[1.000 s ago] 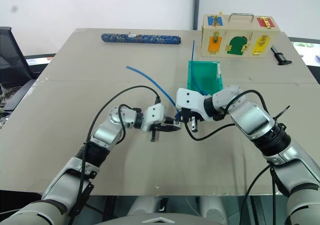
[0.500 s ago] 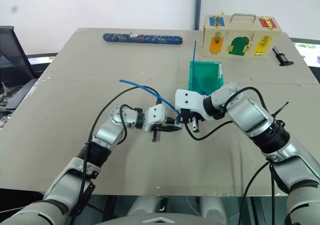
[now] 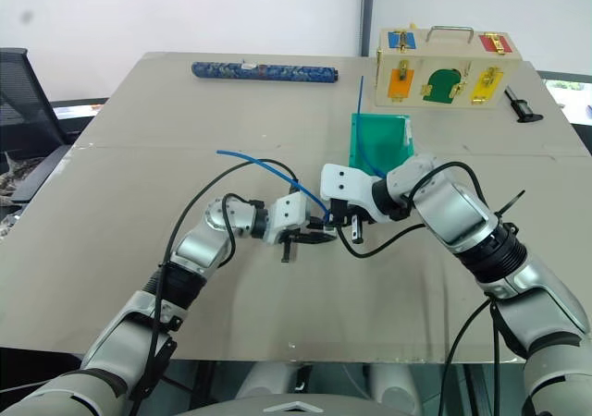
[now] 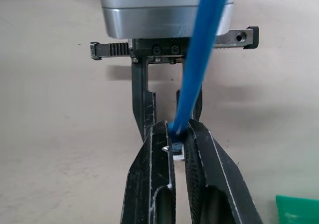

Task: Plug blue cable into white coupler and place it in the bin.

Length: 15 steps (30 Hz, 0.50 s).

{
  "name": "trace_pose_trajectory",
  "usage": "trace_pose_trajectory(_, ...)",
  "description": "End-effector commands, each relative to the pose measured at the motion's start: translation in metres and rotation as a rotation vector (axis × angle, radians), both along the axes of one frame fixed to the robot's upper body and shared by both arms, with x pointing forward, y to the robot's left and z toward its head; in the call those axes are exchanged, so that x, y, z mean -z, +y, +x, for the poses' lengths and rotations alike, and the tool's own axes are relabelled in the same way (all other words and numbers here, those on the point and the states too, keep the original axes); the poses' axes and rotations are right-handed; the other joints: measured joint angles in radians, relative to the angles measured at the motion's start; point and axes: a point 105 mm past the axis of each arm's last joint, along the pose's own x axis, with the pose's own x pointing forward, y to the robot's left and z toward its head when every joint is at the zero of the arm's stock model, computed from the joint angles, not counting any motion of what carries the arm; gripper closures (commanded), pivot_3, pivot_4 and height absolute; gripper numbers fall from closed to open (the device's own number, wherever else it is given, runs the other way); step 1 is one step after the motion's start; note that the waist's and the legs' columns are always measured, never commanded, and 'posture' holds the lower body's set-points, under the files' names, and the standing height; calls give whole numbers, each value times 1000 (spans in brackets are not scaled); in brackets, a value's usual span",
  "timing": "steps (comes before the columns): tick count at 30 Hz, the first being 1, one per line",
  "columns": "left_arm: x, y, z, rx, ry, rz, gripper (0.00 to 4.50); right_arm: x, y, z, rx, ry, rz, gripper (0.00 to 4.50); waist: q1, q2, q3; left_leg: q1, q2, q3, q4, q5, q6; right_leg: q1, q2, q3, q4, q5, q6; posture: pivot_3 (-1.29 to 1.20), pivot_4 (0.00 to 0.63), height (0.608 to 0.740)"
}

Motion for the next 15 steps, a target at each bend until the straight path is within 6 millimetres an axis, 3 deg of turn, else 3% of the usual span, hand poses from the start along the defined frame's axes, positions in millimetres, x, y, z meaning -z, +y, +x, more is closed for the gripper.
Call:
trace_pose_trajectory(1,0,-5,2,-11,-11,-1,4156,40,-2,-9,5,102,-85,4500,-4,0,-5,0,0,0,0,0,0,0,0,0,0,0,0,0,150,738)
trace_pose_trajectory(15,1,-9,2,-20,-11,-16,4156,68,-8,-21,18,140,-104,4500,-7,2,-18,6,0,-2,0,0,0,7,0,-2,0,-1,1,0,150,738)
